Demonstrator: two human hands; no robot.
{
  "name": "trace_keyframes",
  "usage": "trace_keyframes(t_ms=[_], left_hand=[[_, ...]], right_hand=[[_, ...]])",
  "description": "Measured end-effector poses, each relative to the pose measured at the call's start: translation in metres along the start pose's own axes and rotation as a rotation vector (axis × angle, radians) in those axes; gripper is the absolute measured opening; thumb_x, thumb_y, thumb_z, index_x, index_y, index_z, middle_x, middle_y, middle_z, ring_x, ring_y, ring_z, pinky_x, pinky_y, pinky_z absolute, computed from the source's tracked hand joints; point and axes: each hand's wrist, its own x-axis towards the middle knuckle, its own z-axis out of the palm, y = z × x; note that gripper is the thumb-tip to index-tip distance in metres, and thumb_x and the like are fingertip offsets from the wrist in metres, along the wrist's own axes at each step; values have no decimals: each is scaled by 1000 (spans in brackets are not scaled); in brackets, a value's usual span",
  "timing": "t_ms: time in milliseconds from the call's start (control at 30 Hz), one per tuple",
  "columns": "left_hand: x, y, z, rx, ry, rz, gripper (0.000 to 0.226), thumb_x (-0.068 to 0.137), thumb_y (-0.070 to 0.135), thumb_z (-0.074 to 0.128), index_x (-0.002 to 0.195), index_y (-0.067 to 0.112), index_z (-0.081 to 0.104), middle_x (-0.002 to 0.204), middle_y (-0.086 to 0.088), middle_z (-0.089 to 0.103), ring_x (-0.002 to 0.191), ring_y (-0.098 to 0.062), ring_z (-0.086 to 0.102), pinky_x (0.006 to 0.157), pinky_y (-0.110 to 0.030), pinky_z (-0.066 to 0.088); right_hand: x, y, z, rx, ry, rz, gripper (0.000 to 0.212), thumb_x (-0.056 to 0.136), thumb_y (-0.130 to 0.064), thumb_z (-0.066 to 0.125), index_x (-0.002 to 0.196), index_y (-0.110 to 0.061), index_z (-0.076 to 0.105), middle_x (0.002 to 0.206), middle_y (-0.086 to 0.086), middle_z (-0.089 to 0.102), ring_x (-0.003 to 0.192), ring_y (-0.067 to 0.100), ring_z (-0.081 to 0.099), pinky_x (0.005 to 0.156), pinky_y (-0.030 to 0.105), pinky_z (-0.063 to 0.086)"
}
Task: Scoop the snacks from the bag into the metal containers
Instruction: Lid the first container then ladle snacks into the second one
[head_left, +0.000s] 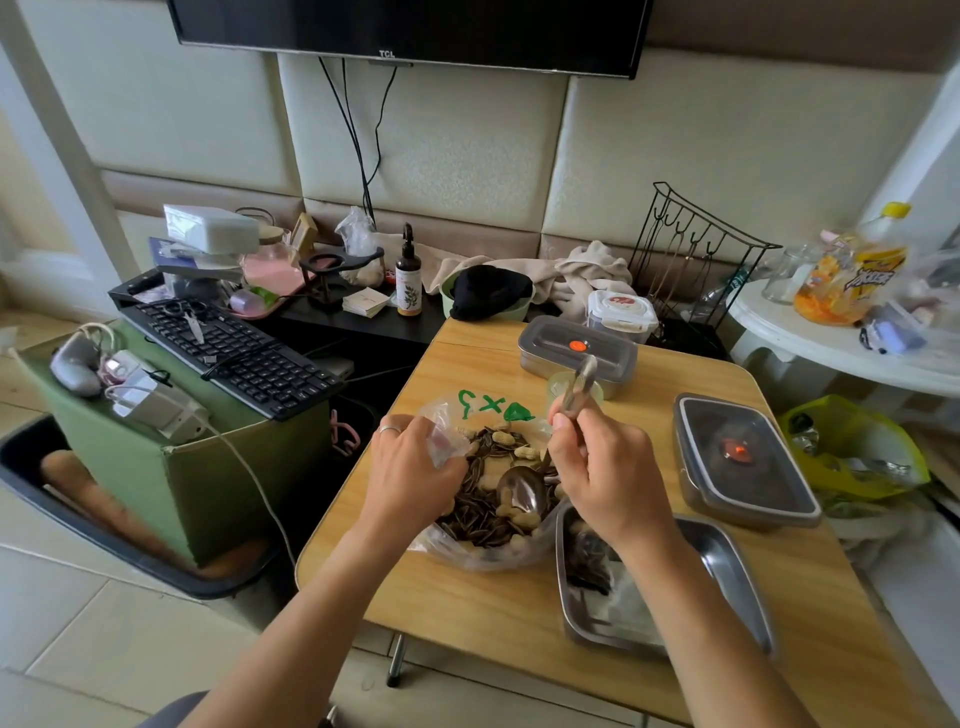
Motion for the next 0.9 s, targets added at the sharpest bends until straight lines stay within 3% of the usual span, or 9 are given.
trace_keyframes(t_ms=[100, 167, 300, 467, 567, 733, 900], left_hand=[[1, -1, 0, -6, -5, 1, 30, 91, 29, 66, 116, 14, 60, 137, -5, 42, 132, -21, 34, 96, -29, 34], [1, -2, 0, -6, -12, -2, 29, 91, 30, 67, 115, 15, 60, 136, -4, 42, 130, -21, 34, 95, -29, 33], [3, -2, 0, -9, -16, -7, 25, 90, 30, 67, 110, 15, 61, 133, -5, 44, 127, -22, 36, 93, -31, 36], [3, -1, -2, -24, -17, -15, 28, 91, 31, 67, 113, 15, 61, 135, -5, 44, 126, -22, 38, 98, -35, 41], [2, 0, -3, -31, -12, -28, 27, 91, 32, 66, 112, 15, 61, 138, -7, 44, 129, -24, 36, 100, -36, 40], [-3, 5, -5, 180, 105, 17, 34, 88, 38, 67, 117, 23, 59, 152, -4, 30, 144, -26, 15, 109, -47, 21], [-7, 8, 1, 267, 149, 166, 36, 91, 44, 64, 118, 20, 63, 132, -1, 44, 121, -25, 33, 97, -41, 28]], right_hand=[[-2, -2, 5, 57, -13, 112, 31, 105, -28, 43, 95, -8, 63, 57, -19, 44, 45, -4, 54, 43, 5, 33], [-6, -1, 9, 86, -23, 216, 33, 106, -32, 40, 95, -9, 61, 55, -9, 56, 43, 4, 61, 38, 12, 40], [-7, -5, 11, 183, -39, 438, 25, 107, -21, 46, 90, -6, 58, 58, 0, 64, 38, 8, 62, 34, 21, 45], [-4, -1, 11, 293, -52, 919, 28, 105, -15, 45, 89, 2, 61, 58, 11, 70, 42, 25, 68, 39, 29, 53], [-5, 11, 11, 353, -81, 1130, 30, 106, -15, 40, 95, 3, 62, 62, 14, 72, 50, 30, 71, 42, 25, 53], [-2, 18, 5, 364, -6, 1156, 25, 105, -14, 38, 95, -3, 59, 59, 12, 71, 56, 33, 70, 48, 29, 53], [3, 19, -7, 303, 100, 1055, 28, 103, -15, 39, 88, -1, 59, 58, 12, 69, 48, 26, 64, 48, 30, 48]])
